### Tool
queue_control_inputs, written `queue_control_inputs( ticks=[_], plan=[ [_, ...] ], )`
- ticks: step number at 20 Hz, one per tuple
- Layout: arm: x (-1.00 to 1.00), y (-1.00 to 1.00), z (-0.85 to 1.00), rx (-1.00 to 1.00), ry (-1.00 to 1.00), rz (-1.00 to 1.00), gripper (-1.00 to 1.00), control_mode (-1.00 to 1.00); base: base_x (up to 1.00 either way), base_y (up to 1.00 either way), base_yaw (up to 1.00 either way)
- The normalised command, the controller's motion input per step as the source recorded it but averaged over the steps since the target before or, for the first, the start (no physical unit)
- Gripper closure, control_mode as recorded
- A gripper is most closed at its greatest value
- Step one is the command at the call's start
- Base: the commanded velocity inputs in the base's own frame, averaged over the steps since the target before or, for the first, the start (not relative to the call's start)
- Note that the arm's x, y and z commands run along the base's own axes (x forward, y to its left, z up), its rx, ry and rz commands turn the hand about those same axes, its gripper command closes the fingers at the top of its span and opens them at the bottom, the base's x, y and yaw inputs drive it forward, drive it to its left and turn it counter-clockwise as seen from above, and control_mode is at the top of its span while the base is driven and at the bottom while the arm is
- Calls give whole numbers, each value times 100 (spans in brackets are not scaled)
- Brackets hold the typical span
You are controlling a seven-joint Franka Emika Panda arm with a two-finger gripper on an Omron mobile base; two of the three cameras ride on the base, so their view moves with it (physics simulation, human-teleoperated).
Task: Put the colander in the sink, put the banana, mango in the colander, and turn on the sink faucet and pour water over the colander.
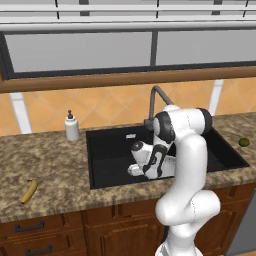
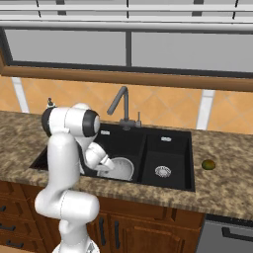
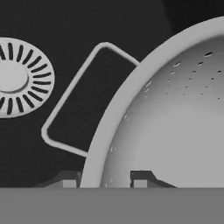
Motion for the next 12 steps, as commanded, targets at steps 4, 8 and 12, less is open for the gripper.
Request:
queue_control_inputs(
  ticks=[4, 8, 12],
  plan=[
    [-82, -10, -17, 18, -13, 4, 100, -100, 0, 0, 0],
    [-69, -17, -9, 13, -12, 2, -100, -100, 0, 0, 0],
    [-68, -11, 9, 1, -26, 7, -100, -100, 0, 0, 0]
  ],
)
